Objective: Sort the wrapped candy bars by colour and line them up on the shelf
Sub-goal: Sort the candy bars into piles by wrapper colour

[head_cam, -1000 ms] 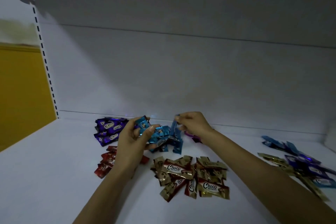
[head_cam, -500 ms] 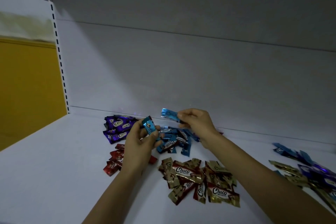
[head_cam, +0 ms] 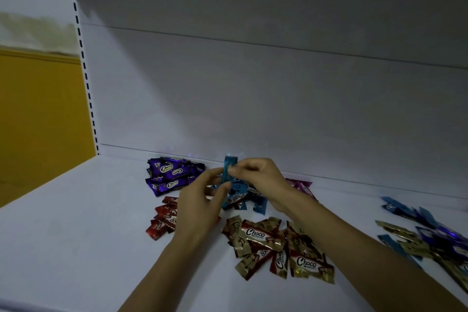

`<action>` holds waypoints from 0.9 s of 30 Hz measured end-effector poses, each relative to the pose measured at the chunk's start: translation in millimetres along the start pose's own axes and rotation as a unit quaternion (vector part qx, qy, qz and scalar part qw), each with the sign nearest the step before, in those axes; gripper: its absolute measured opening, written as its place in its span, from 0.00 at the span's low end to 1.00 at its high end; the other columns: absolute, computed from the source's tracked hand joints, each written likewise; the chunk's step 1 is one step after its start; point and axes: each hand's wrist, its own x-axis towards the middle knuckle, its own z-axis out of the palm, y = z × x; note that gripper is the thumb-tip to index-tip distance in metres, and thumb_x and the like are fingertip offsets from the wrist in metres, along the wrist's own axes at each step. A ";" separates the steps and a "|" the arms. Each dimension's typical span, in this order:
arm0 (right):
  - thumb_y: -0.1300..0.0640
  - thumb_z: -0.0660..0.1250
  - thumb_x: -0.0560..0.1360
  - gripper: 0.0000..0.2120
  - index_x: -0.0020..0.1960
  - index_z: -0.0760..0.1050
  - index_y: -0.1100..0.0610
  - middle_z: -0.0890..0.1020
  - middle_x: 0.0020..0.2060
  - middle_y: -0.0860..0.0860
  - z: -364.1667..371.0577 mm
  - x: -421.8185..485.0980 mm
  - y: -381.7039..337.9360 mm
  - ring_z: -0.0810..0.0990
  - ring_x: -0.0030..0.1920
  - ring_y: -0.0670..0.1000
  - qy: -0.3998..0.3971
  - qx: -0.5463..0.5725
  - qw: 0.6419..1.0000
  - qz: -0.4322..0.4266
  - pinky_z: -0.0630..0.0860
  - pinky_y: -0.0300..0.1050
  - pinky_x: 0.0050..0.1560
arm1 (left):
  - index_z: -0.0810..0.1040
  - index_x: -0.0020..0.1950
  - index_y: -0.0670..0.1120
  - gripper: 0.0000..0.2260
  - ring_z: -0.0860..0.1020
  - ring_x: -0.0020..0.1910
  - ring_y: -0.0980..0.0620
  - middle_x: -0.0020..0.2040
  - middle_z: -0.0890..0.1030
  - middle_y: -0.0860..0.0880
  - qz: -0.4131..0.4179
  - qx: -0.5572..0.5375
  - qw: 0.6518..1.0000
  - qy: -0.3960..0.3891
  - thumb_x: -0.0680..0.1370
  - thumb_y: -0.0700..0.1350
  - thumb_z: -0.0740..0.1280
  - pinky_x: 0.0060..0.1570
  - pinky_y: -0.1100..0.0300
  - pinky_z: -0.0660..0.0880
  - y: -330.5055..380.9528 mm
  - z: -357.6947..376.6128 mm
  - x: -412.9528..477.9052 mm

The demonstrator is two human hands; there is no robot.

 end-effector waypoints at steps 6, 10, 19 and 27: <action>0.56 0.71 0.74 0.19 0.64 0.75 0.58 0.79 0.52 0.53 -12.9 16.1 12.9 0.79 0.54 0.52 0.073 -0.183 0.979 0.050 0.75 0.42 0.57 | 0.82 0.58 0.47 0.11 0.76 0.59 0.48 0.56 0.82 0.52 0.160 0.245 0.956 -0.026 0.77 0.47 0.68 0.56 0.53 0.70 -3.8 1.9 -4.5; 0.53 0.69 0.75 0.19 0.64 0.74 0.56 0.76 0.58 0.53 -29.1 -2.4 14.9 0.76 0.56 0.51 0.078 -0.256 0.964 -0.002 0.71 0.41 0.58 | 0.83 0.54 0.49 0.14 0.79 0.57 0.50 0.53 0.84 0.52 0.223 0.294 0.928 -0.051 0.78 0.51 0.61 0.57 0.53 0.69 1.2 2.3 -6.7; 0.52 0.70 0.74 0.22 0.67 0.73 0.55 0.69 0.70 0.53 -122.9 -82.7 24.2 0.66 0.69 0.53 0.115 -0.404 0.907 -0.040 0.62 0.42 0.67 | 0.77 0.66 0.45 0.25 0.74 0.66 0.47 0.66 0.77 0.46 0.376 0.366 0.834 -0.173 0.78 0.57 0.53 0.64 0.48 0.69 66.1 58.2 -13.9; 0.50 0.69 0.74 0.18 0.62 0.76 0.54 0.76 0.62 0.52 -250.1 -162.8 77.6 0.73 0.62 0.53 0.254 -0.402 0.876 0.074 0.69 0.45 0.61 | 0.46 0.79 0.51 0.34 0.45 0.78 0.52 0.80 0.46 0.50 0.222 0.249 0.880 -0.338 0.79 0.63 0.55 0.73 0.59 0.43 98.4 211.6 -60.9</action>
